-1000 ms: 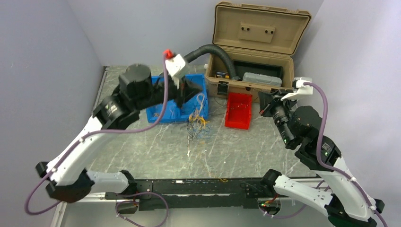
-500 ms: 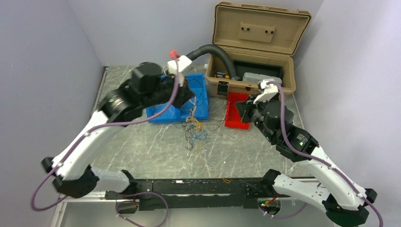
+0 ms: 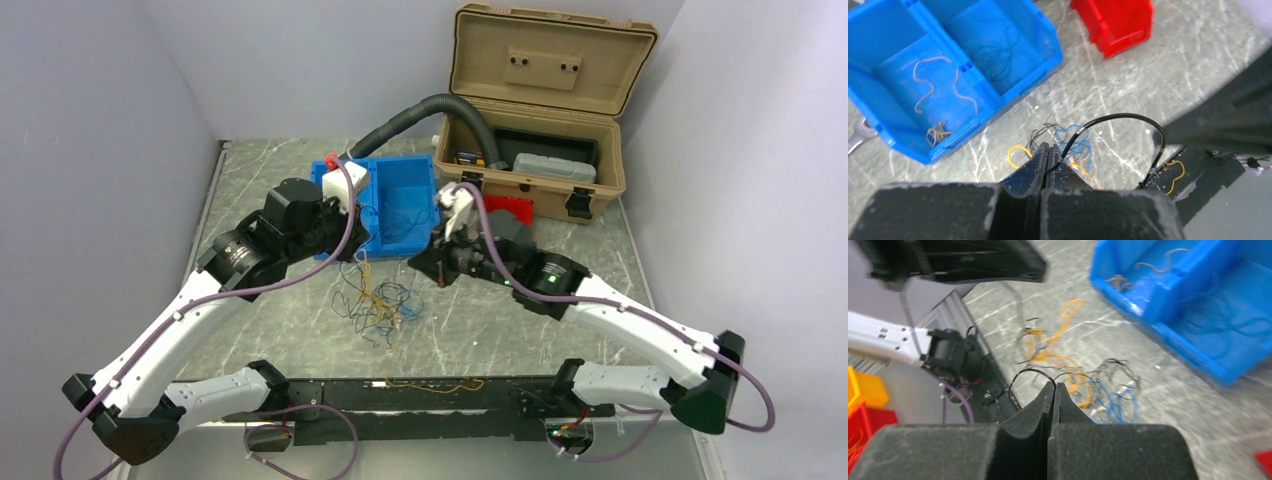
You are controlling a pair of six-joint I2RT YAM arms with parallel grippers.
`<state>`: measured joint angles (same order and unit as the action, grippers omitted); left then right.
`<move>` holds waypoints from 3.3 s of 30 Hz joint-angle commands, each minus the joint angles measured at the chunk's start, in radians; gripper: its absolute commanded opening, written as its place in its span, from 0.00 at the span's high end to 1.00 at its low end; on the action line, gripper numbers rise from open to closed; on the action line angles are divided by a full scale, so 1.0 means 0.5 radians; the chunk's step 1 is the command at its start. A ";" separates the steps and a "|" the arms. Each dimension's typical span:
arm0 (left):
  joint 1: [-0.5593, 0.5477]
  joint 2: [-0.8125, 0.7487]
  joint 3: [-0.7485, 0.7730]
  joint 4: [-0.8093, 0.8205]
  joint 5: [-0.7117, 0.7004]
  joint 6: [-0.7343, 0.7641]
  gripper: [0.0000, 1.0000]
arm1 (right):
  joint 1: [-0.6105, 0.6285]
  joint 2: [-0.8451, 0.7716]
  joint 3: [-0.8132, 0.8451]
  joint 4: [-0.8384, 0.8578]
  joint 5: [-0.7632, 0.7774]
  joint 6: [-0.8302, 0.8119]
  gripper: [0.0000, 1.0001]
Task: Untangle the cables
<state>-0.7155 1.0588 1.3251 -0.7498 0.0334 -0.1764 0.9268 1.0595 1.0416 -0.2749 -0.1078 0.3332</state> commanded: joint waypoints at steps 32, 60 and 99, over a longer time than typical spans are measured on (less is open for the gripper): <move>0.357 -0.390 -0.211 0.398 0.439 0.272 1.00 | 0.318 0.006 -0.257 0.391 0.323 -0.260 0.33; 0.356 -0.444 -0.224 0.607 1.184 0.204 1.00 | 0.320 0.515 -0.026 1.074 -0.088 -0.682 0.31; 0.359 -0.581 -0.133 0.625 0.292 0.157 1.00 | 0.123 0.354 -1.034 1.074 0.845 0.396 1.00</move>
<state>-0.5396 0.7937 1.2148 -0.4049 0.3874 -0.1318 1.0397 1.3426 0.5934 0.3595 0.1150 0.3752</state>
